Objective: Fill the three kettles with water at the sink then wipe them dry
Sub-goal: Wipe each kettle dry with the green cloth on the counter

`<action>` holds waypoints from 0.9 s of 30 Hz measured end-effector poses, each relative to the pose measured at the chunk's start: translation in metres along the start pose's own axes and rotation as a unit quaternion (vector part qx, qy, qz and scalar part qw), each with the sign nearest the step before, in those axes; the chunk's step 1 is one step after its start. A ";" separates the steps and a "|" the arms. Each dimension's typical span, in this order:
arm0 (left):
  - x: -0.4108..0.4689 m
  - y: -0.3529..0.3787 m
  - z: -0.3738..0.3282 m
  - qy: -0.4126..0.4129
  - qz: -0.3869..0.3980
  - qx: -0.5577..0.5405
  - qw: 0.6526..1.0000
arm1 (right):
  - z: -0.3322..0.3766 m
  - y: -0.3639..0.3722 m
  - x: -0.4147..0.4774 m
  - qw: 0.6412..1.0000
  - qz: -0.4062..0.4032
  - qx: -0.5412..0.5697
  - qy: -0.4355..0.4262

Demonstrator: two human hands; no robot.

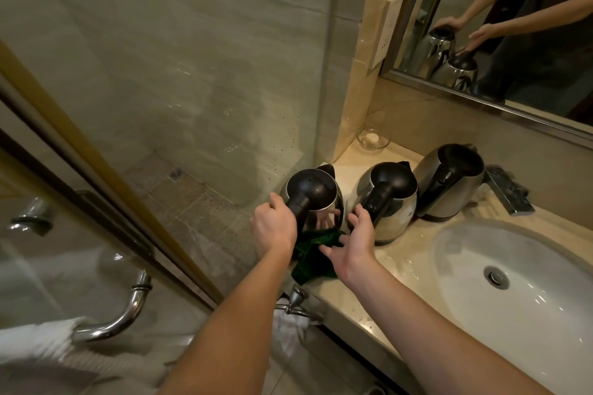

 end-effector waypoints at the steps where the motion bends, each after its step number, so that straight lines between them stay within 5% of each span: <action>1: 0.000 0.000 0.000 -0.001 0.000 -0.004 1.000 | 0.002 -0.002 0.000 1.000 -0.001 -0.012 -0.002; 13: 0.006 0.004 0.006 -0.006 0.002 -0.003 1.000 | 0.004 -0.016 0.013 0.995 0.011 -0.099 -0.007; 27: 0.001 0.002 0.001 0.011 -0.021 0.021 0.999 | 0.011 -0.023 0.024 0.999 -0.011 -0.037 -0.003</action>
Point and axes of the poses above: each hand's wrist, its own x-axis towards the middle knuckle, its own y-axis out of the palm, z = x × y, the point moved 2 cm from there along x, towards the middle knuckle, and after that the axes turned 4 degrees about z, right-handed, at the moved point
